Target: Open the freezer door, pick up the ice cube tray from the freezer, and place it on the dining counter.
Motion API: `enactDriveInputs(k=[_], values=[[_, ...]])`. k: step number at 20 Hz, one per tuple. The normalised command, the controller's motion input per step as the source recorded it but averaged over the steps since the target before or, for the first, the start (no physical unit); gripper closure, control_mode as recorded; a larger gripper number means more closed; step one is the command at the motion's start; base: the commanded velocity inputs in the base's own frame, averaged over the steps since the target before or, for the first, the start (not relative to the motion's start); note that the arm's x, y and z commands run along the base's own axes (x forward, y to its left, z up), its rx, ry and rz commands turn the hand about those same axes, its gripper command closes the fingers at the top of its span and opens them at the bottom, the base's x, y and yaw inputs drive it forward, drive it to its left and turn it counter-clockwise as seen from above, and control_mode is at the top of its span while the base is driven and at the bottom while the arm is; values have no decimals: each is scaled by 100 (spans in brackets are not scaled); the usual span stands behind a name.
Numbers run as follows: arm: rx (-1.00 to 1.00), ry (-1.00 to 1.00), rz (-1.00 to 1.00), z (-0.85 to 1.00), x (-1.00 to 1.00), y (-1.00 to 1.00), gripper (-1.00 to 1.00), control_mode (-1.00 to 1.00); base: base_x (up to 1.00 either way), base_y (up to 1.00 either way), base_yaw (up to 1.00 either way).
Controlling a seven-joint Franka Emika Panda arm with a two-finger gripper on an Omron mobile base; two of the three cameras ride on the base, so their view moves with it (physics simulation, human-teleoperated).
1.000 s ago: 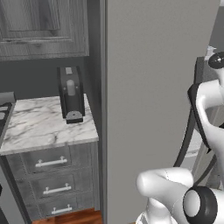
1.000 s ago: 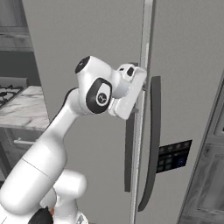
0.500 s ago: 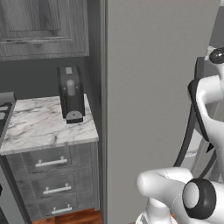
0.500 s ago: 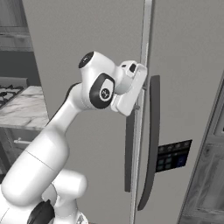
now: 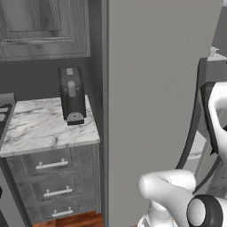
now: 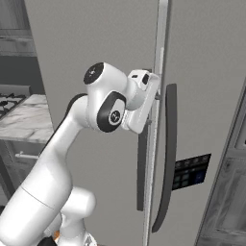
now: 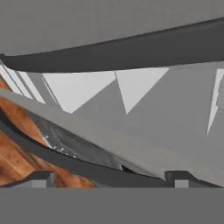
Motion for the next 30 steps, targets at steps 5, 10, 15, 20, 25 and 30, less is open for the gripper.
enactDriveInputs(k=[5,10,15,20,25,30], values=[[0,-2,7,0,0,42,-100,-100,0,0,0],[0,0,0,0,34,12,-100,-100,0,0,0],[0,0,-2,0,44,0,-100,-100,0,0,0],[0,0,-2,0,19,-21,-100,-100,0,0,0],[0,0,-1,0,13,-38,-100,-100,0,0,0],[0,0,0,-1,42,-24,-100,-100,0,0,0]])
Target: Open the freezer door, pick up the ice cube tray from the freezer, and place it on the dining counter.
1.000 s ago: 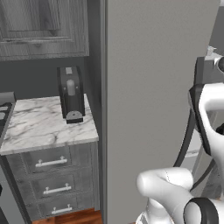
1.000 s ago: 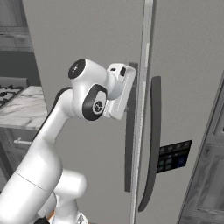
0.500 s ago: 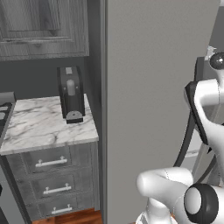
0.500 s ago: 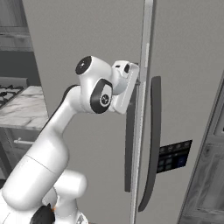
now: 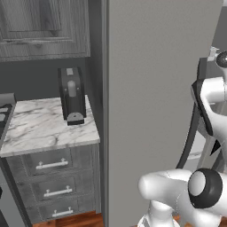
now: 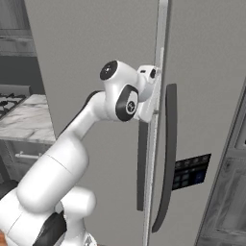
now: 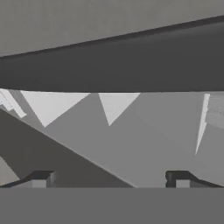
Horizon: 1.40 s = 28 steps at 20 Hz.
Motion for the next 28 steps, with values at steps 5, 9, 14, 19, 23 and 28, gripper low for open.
enactDriveInputs(k=[5,9,14,19,23,28], values=[[0,0,-1,1,15,-48,-100,-100,0,0,0],[0,0,-14,19,-25,-94,-100,-100,0,0,0],[0,0,-28,0,-27,-89,-100,-100,0,0,0],[0,0,-35,0,-38,-100,-100,-100,0,0,0],[0,0,-35,0,-67,-100,-100,-100,0,0,0],[0,-1,-32,0,-98,-88,-100,-100,0,0,0]])
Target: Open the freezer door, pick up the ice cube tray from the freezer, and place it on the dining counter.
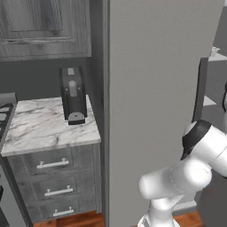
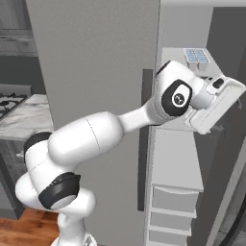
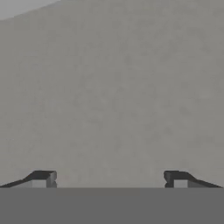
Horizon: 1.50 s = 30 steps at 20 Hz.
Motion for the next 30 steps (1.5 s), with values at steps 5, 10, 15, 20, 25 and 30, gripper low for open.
enactDriveInputs(k=[5,10,15,20,25,30], values=[[1,-9,-22,0,-95,-55,-100,-100,0,0,0],[5,-27,-1,0,-100,56,-100,-100,0,0,0],[12,-20,14,-11,-99,100,-100,-100,0,0,0],[17,-19,23,-8,-56,100,-100,-100,0,0,0],[19,-12,30,20,0,95,-100,-100,0,0,0],[7,-7,14,15,-1,72,-100,-100,0,0,0]])
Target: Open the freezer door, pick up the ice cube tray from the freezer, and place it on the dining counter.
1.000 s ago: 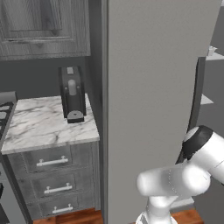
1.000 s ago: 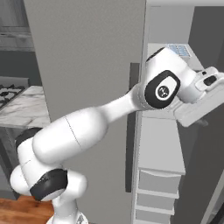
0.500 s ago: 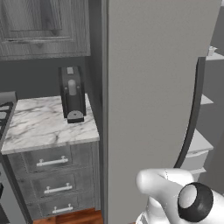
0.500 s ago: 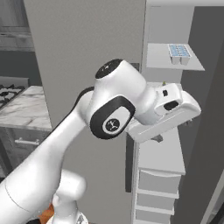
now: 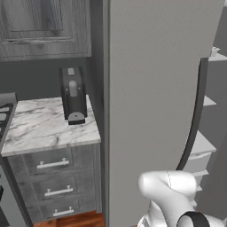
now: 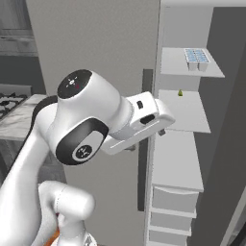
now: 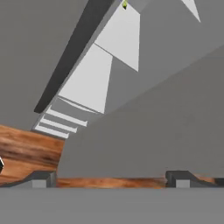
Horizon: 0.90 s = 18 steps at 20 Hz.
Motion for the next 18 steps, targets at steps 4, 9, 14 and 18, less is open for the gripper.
enactDriveInputs(k=[4,9,14,18], values=[[0,-6,4,0,0,44,-100,-100,0,0,0],[0,2,0,0,0,8,-100,-100,0,0,0],[0,2,0,0,2,-2,-100,100,0,-15,0],[0,0,0,0,0,0,-100,100,1,-58,0]])
